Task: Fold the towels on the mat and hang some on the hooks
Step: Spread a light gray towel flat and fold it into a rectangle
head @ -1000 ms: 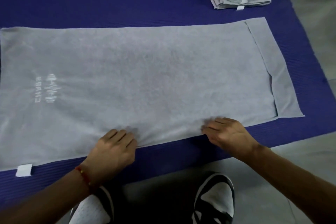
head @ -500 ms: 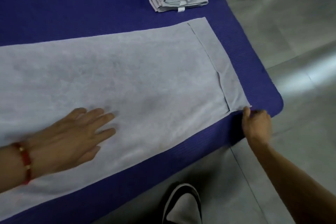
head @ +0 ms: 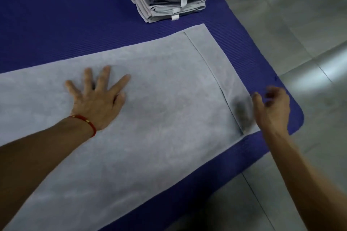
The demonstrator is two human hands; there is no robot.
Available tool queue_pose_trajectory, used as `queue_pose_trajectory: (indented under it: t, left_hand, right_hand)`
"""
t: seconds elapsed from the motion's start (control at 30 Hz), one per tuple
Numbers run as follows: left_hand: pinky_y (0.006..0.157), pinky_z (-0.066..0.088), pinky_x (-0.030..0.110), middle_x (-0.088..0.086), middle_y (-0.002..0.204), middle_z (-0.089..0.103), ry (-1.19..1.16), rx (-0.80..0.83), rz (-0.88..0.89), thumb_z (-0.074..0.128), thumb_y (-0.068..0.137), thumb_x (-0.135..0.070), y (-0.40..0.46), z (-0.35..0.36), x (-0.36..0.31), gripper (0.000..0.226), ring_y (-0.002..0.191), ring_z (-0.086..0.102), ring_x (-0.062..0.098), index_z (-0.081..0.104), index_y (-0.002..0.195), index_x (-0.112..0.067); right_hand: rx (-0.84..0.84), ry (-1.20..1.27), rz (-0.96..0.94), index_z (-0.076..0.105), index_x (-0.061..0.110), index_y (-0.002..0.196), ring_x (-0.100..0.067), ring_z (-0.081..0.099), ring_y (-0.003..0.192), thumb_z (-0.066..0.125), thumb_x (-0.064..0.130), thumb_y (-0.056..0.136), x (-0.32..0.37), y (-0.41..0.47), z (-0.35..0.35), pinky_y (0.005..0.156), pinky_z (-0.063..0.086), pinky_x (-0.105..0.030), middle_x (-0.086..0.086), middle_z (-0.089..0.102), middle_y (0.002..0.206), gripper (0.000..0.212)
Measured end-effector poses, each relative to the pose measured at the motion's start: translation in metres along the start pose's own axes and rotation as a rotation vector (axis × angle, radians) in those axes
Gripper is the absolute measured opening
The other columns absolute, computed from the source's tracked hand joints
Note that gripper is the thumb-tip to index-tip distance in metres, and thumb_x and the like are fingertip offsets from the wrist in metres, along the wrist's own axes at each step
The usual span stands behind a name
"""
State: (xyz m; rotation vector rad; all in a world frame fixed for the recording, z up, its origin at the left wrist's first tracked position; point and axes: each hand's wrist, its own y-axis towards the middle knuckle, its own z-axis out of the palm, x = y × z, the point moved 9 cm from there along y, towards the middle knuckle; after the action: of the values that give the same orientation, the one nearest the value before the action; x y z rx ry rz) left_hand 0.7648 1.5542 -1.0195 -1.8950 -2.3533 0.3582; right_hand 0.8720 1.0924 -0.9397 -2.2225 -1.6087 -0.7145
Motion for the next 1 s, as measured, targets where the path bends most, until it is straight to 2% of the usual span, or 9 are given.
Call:
queue_pose_trajectory:
  t: [0.07,0.17,0.3,0.37,0.53,0.6,0.7,0.83,1.0]
  left_hand:
    - [0.108,0.005,0.082,0.001,0.169,-0.002,0.02,-0.03,-0.02,0.001,0.1,-0.061,-0.002,0.004,0.0,0.056,0.152,-0.002,0.045,-0.004,0.155,-0.053]
    - [0.111,0.003,0.079,0.0,0.17,-0.003,0.027,-0.039,-0.023,0.001,0.099,-0.061,-0.001,0.006,0.001,0.058,0.153,-0.003,0.043,-0.007,0.155,-0.052]
    - [0.111,0.005,0.078,0.0,0.17,-0.002,0.024,-0.076,-0.027,0.006,0.1,-0.059,-0.001,0.005,0.003,0.057,0.154,-0.002,0.042,-0.006,0.155,-0.051]
    - [0.11,0.007,0.079,0.001,0.17,0.0,0.031,-0.07,-0.02,0.011,0.101,-0.057,0.0,0.007,0.003,0.058,0.154,0.0,0.043,-0.003,0.157,-0.05]
    - [0.109,0.01,0.079,0.003,0.17,0.001,0.066,-0.073,-0.014,0.015,0.1,-0.056,0.002,0.007,0.003,0.06,0.153,0.002,0.044,-0.002,0.157,-0.047]
    - [0.108,0.01,0.079,0.004,0.17,0.002,0.072,-0.078,-0.013,0.017,0.1,-0.055,0.001,0.007,0.003,0.06,0.153,0.003,0.045,-0.001,0.158,-0.047]
    - [0.109,0.01,0.079,0.004,0.17,0.002,0.075,-0.083,-0.004,0.017,0.101,-0.055,0.001,0.006,0.002,0.06,0.153,0.002,0.045,0.0,0.158,-0.046]
    - [0.11,0.01,0.079,0.01,0.169,0.003,0.031,-0.1,-0.036,0.021,0.1,-0.056,0.0,0.006,0.005,0.061,0.153,0.0,0.046,0.003,0.158,-0.046]
    - [0.11,0.009,0.079,0.013,0.169,0.0,0.052,-0.102,-0.039,0.015,0.1,-0.059,0.002,0.009,0.006,0.063,0.152,-0.002,0.047,-0.004,0.158,-0.045]
  right_hand:
    - [0.161,0.038,-0.256,0.063,0.017,0.124,-0.018,0.06,0.094,0.063,0.03,0.097,0.069,0.024,0.039,0.083,0.045,-0.029,0.0,0.063,0.114,0.03]
    - [0.288,-0.172,-0.637,0.063,0.018,0.128,-0.03,0.061,0.107,0.055,0.029,0.099,0.147,0.06,0.112,0.095,0.05,-0.046,-0.007,0.065,0.123,0.032]
    - [0.382,-0.426,-0.842,0.058,0.026,0.139,-0.039,0.058,0.121,0.045,0.022,0.103,0.212,0.104,0.196,0.104,0.045,-0.052,-0.006,0.058,0.145,0.039]
    - [0.386,-0.494,-0.914,0.057,0.021,0.143,-0.039,0.056,0.127,0.045,0.021,0.104,0.231,0.118,0.218,0.11,0.039,-0.052,-0.01,0.055,0.149,0.04]
    - [0.405,-0.457,-0.976,0.073,0.015,0.114,-0.036,0.054,0.106,0.064,0.019,0.096,0.259,0.13,0.219,0.096,0.045,-0.043,-0.013,0.069,0.104,0.021]
    - [0.338,-0.481,-0.978,0.075,0.014,0.102,-0.034,0.056,0.104,0.069,0.021,0.093,0.265,0.137,0.212,0.092,0.048,-0.045,-0.012,0.07,0.099,0.013]
    - [0.264,-0.447,-0.886,0.072,0.015,0.109,-0.036,0.056,0.109,0.063,0.023,0.096,0.261,0.136,0.207,0.096,0.047,-0.049,-0.014,0.068,0.111,0.018]
    - [0.128,-0.443,-0.816,0.049,0.019,0.144,-0.038,0.04,0.136,0.045,0.036,0.103,0.249,0.084,0.211,0.11,0.032,-0.058,-0.014,0.044,0.15,0.045]
    - [0.394,-0.545,-0.723,0.005,0.024,0.163,-0.04,0.0,0.156,0.016,0.06,0.1,0.209,0.01,0.255,0.121,-0.001,-0.066,-0.017,0.003,0.169,0.073]
